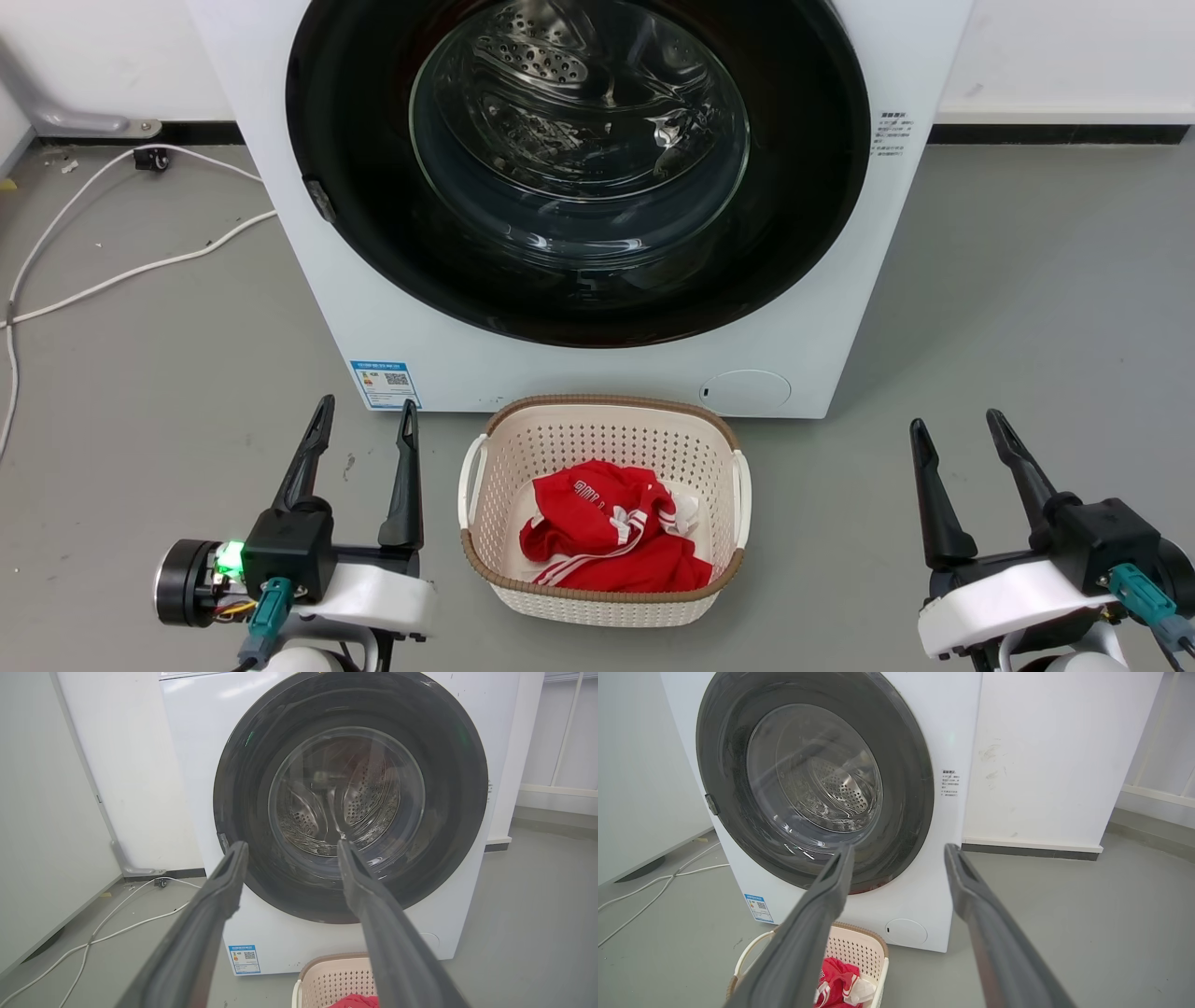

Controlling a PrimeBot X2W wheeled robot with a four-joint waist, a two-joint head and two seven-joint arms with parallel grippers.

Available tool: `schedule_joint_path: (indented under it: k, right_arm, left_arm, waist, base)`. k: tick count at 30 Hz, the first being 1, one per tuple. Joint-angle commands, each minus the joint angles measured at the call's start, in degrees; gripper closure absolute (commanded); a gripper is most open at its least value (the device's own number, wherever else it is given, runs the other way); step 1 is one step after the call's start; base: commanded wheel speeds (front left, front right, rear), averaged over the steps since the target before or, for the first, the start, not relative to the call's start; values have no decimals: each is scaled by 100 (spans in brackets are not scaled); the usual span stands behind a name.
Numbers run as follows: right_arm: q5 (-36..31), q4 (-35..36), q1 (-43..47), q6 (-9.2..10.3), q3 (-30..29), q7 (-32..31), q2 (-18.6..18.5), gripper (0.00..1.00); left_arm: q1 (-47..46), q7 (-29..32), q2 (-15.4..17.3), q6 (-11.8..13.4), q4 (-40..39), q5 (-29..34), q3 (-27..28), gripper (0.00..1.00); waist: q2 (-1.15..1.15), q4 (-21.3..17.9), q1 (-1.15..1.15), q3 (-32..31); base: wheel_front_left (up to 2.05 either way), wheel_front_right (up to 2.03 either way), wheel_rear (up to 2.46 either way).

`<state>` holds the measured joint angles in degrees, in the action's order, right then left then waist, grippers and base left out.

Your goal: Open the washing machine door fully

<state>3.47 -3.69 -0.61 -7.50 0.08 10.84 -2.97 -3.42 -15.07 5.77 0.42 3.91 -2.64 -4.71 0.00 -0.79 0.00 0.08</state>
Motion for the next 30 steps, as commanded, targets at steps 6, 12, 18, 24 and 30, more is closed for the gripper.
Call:
schedule_joint_path:
  k: [6, 12, 18, 24, 30]
  right_arm:
    - [39, -38, 35, 2, 13, 15, 17, 100]
    - [423, -76, 16, 2, 43, 51, 17, 100]
    - [2452, -218, -90, 2, 150, 212, 15, 100]
    - [4675, -366, -293, 2, 114, 327, 13, 100]
    - [7348, -809, -1473, 1, -692, 51, -51, 100]
  left_arm:
    - [79, -15, -40, -42, 20, 10, 36, 0]
    - [93, -15, -71, -65, 25, 17, 59, 0]
    - [92, -15, -97, -89, 35, 30, 69, 0]
    - [95, -15, -134, -97, 14, -1, 95, 0]
    - [-86, -14, -183, -35, -131, -46, 211, 0]
  waist:
    - [0, 13, 0, 2]
    - [0, 15, 0, 2]
    - [0, 7, 0, -8]
    - [0, -20, 0, 20]
    - [0, -91, 0, 313]
  base:
    - [0, 0, 0]
    - [0, 0, 0]
    - [0, 0, 0]
    - [0, 0, 0]
    - [0, 0, 0]
